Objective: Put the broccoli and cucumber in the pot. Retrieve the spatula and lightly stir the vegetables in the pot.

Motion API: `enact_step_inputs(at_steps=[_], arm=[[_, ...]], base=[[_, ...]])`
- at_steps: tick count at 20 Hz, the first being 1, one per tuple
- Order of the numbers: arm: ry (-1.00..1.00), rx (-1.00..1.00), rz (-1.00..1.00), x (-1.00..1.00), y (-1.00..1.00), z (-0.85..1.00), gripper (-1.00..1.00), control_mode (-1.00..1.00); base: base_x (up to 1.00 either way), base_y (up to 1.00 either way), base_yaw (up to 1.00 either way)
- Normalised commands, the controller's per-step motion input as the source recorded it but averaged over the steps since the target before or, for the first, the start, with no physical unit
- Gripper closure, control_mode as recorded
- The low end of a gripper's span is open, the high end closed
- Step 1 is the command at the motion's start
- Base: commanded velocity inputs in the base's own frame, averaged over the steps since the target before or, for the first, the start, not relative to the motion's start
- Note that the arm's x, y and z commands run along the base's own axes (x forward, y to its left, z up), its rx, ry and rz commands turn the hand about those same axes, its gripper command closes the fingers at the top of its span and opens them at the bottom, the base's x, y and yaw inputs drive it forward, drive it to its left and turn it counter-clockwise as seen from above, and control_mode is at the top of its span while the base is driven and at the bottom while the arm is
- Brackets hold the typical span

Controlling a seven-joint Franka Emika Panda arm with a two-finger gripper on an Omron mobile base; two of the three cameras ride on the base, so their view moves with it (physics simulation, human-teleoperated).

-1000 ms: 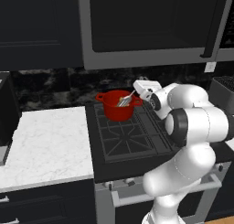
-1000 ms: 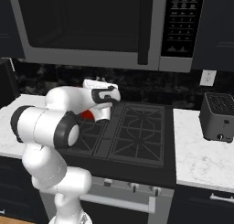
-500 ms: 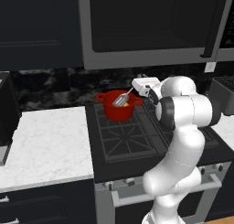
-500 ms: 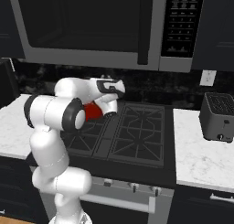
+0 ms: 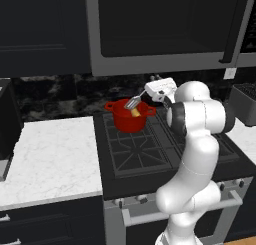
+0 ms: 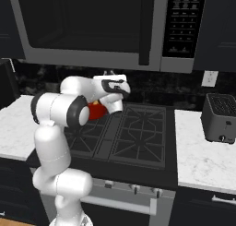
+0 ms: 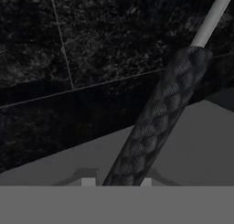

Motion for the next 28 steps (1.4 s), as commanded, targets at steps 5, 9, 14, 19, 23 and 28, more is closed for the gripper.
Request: enact_step_inputs(at_steps=[5, 9, 14, 19, 23, 28], arm=[[-0.23, -0.09, -0.02, -0.10, 0.00, 0.03, 1.00, -1.00], [-0.12, -0.19, -0.10, -0.15, -0.01, -0.02, 1.00, -1.00], [-0.01, -0.21, -0.07, -0.02, 0.01, -0.50, 1.00, -1.00], [0.06, -0.05, 0.00, -0.14, 0.20, -0.74, 1.00, -1.00], [0.06, -0.09, 0.00, -0.24, 0.44, -0.38, 1.00, -1.00], [0.16, -0.21, 0.00, -0.09, 0.52, 0.00, 1.00, -1.00]], base=[[0.00, 0.00, 0.00], [0.00, 0.00, 0.00], [0.00, 0.00, 0.00], [0.00, 0.00, 0.00], [0.00, 0.00, 0.00], [0.00, 0.00, 0.00]])
